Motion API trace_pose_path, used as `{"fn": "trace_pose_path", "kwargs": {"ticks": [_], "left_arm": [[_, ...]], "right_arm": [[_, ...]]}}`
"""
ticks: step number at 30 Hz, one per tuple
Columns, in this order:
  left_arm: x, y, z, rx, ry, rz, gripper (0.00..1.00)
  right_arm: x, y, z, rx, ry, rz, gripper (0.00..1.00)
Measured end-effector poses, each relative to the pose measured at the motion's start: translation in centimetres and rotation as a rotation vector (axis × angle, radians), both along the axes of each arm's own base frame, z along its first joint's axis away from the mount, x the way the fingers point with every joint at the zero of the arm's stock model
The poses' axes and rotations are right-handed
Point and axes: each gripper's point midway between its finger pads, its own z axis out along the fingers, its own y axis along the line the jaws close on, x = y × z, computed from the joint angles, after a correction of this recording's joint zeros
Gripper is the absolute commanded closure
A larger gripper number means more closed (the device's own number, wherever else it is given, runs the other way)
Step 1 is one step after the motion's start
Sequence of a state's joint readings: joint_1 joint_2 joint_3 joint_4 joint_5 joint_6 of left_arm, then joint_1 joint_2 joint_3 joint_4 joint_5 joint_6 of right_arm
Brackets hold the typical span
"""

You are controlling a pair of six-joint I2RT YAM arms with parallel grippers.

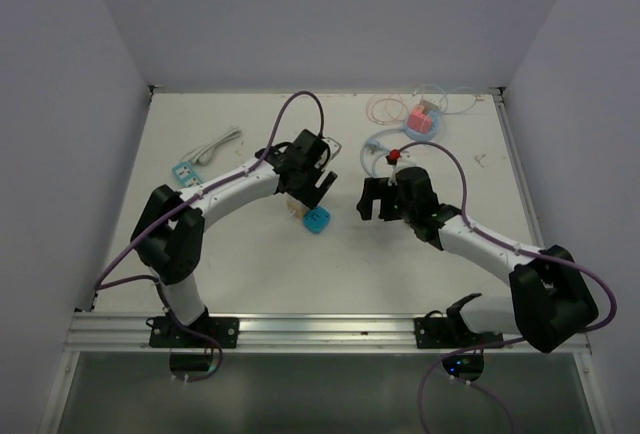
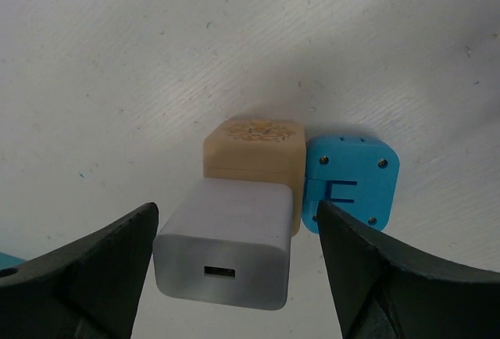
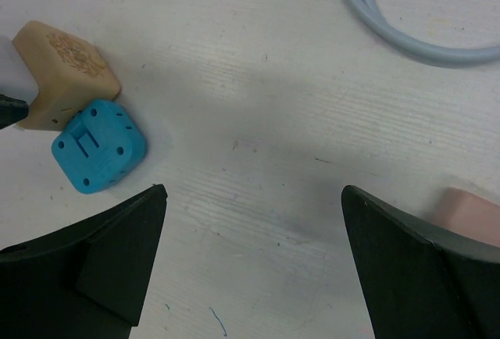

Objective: Pull the plug off the socket

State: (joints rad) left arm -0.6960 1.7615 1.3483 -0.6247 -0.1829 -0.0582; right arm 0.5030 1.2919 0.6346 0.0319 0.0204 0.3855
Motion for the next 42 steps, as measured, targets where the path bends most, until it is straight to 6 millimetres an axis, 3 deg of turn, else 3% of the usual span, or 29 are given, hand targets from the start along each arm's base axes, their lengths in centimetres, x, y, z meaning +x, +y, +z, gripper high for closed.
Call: {"fn": "trace_pose_path", "kwargs": {"ticks": [5, 19, 30, 38, 42], "left_arm": [[-0.7, 0.3, -1.1, 0.026, 0.049, -0.003, 0.31], [-1.6, 0.1, -1.2, -0.040, 0.039, 0.012, 0.73], [-4.8, 2.4, -0.9, -0.191, -0.055, 0.093, 0.83], [-4.6, 2.0, -0.4, -0.288, -0.117, 0.130, 0.84], [-4.5, 1.8, -0.5, -0.312, -0.126, 0.144, 0.85]], "right_arm": [[-0.2, 0.7, -0.2, 0.022, 0.012, 0.034, 0.02], [-1.3, 4.5, -1.1, 0.155, 0.099, 0.183, 0.04], [-1.2, 9.1, -1.2, 0.357, 0.219, 0.285, 0.11], [-1.7, 12.1, -1.7, 0.415, 0.293, 0.368, 0.15], [-2.6, 12.9, -2.9, 0.422, 0.349, 0.391, 0.24]]}}
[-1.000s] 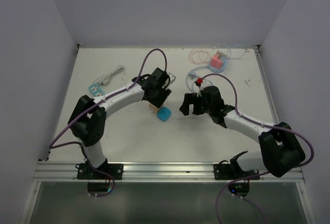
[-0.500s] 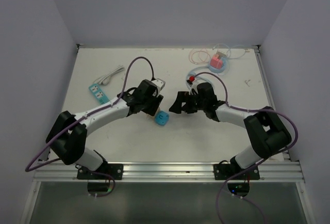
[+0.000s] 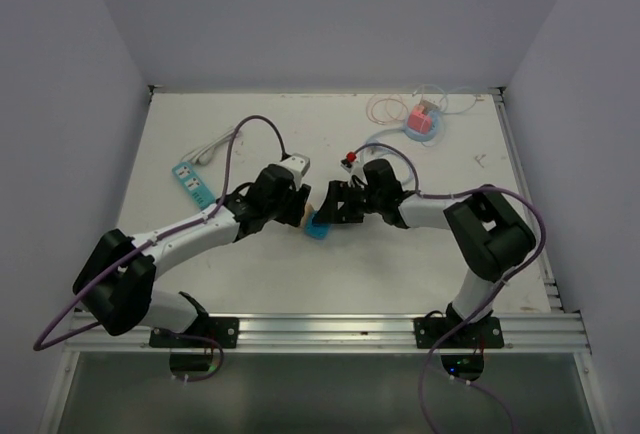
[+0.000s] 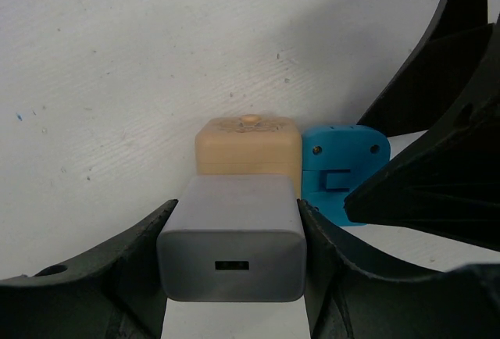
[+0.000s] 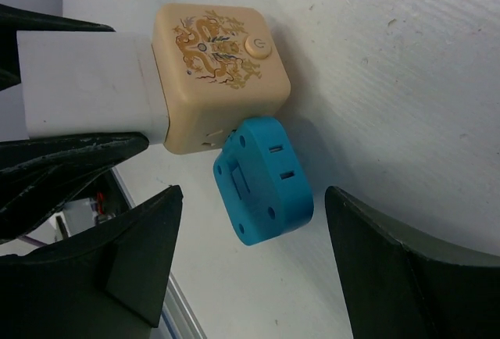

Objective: Pull the plug off the socket

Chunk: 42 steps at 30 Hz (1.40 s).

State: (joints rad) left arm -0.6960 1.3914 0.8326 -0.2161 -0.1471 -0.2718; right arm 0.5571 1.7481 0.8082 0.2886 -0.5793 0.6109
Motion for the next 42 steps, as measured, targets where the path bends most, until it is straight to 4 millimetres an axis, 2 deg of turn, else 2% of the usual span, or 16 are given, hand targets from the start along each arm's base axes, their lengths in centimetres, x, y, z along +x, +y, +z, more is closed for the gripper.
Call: {"fn": "trace_pose_path", "kwargs": {"ticks": [3, 7, 10, 14, 17, 21, 30, 42], "left_arm": [[-0.1, 0.1, -0.3, -0.011, -0.004, 0.010, 0.85], [0.0, 0.2, -0.3, -0.025, -0.015, 0.028, 0.86], [0.1, 0.3, -0.3, -0.025, -0.019, 0.039, 0.87], [0.2, 0.6, -0.3, -0.018, -0.024, 0.053, 0.88], [0.3, 0.8, -0.3, -0.021, -0.032, 0.073, 0.89], [0.0, 1.2, -0.4, -0.043, -0.047, 0.097, 0.92], [0.1, 2.5, -0.4, -0.130, -0.047, 0.183, 0.95], [0.2, 2.5, -0.4, -0.186, -0.026, 0.247, 0.95]], "right_arm": [[-0.2, 0.3, -0.4, 0.012, 0.023, 0.009, 0.32], [-0.5, 0.7, -0.4, 0.031, 0.035, 0.022, 0.53], [-0.4, 0.7, -0.6, 0.034, 0.040, 0.018, 0.61], [-0.3, 0.7, -0.6, 0.038, 0.047, 0.011, 0.79], [0.1, 0.8, -0.4, 0.050, 0.042, 0.002, 0.85], [0.1, 0.9, -0.2, 0.057, 0.035, 0.004, 1.00], [0.2, 1.3, 0.5, 0.089, 0.025, 0.014, 1.00], [0.2, 0.7, 1.1, 0.079, 0.065, -0.010, 1.00]]}}
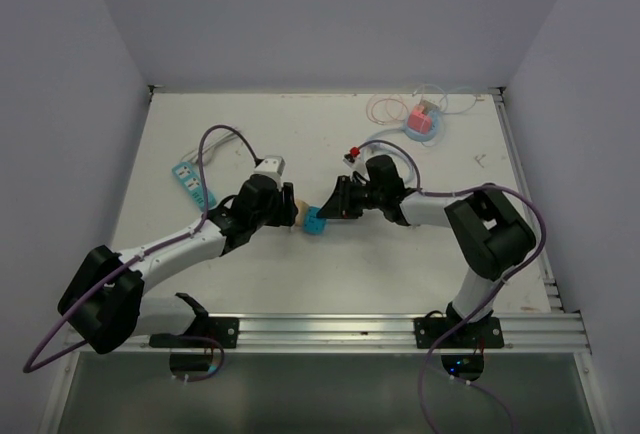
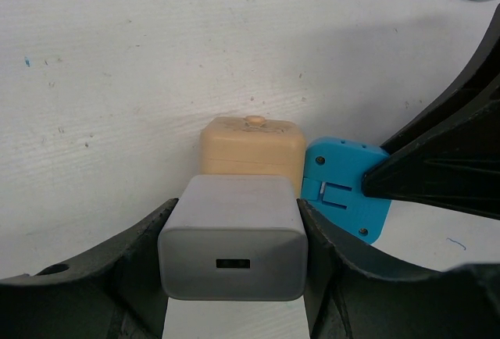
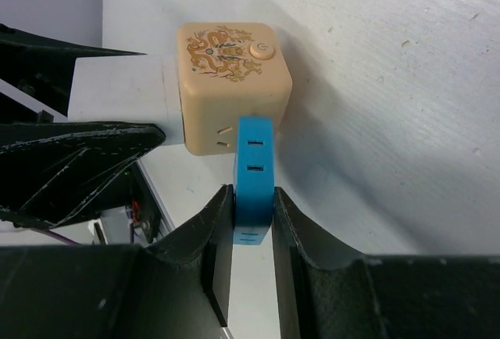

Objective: Pull the plug off the socket

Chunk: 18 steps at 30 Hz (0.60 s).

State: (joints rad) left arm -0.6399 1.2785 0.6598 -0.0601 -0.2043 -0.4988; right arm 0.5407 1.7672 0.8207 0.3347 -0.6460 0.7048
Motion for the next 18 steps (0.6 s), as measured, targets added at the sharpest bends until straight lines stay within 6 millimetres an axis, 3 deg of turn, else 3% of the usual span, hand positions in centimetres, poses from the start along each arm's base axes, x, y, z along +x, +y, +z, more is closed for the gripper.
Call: {"fn": "trace_pose_path", "kwargs": {"ticks": [18], "left_arm": [[-0.2, -0.4, 0.4, -0.044, 0.014, 0.040, 1.00]], "right_arm": [[-0.3, -1.0, 1.8, -0.042, 0.055, -0.016, 1.00]]}}
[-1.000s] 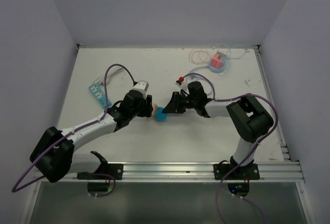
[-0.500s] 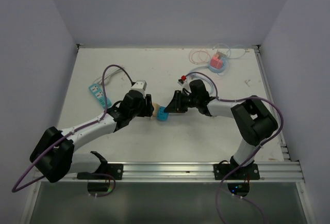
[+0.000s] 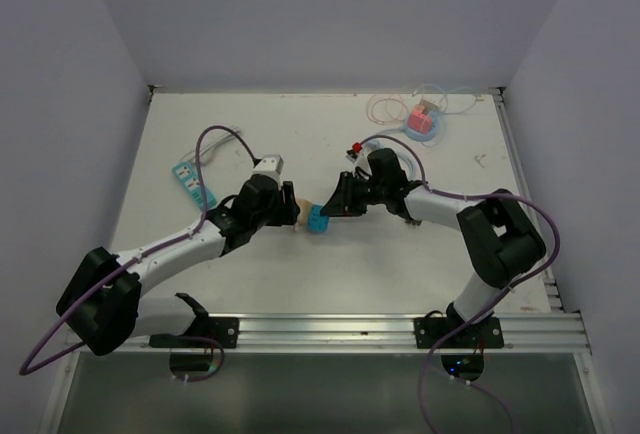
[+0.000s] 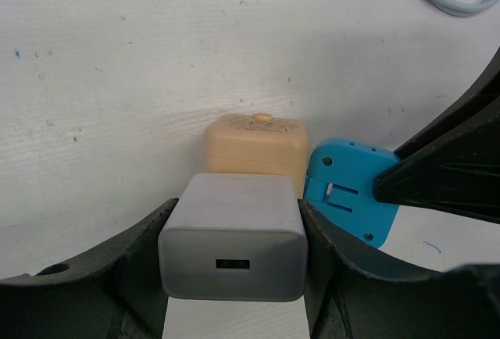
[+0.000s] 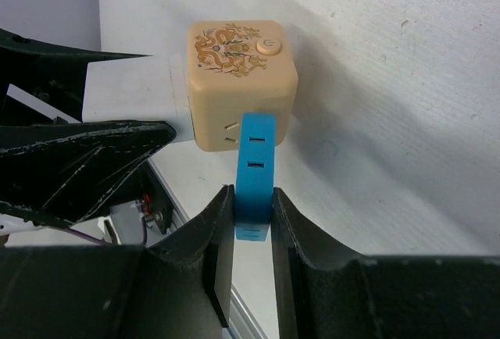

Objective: Pull the plug off the socket

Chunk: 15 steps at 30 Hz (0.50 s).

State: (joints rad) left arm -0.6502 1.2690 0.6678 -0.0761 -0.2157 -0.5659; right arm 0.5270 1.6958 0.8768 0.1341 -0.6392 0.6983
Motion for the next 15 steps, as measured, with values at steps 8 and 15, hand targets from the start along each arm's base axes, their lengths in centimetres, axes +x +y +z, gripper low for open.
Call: {"fn": "trace_pose_path", "kwargs": {"ticks": [8, 15], "left_arm": [[0.4, -0.2, 1.4, -0.024, -0.018, 0.018, 1.00], [0.6, 0.0, 1.8, -0.004, -0.023, 0.034, 1.00]], "right_arm": [[0.4, -0.3, 1.7, -0.019, -0.034, -0.005, 1.00], [0.2, -0.4, 2.2, -0.026, -0.044, 0.032, 1.00]]}}
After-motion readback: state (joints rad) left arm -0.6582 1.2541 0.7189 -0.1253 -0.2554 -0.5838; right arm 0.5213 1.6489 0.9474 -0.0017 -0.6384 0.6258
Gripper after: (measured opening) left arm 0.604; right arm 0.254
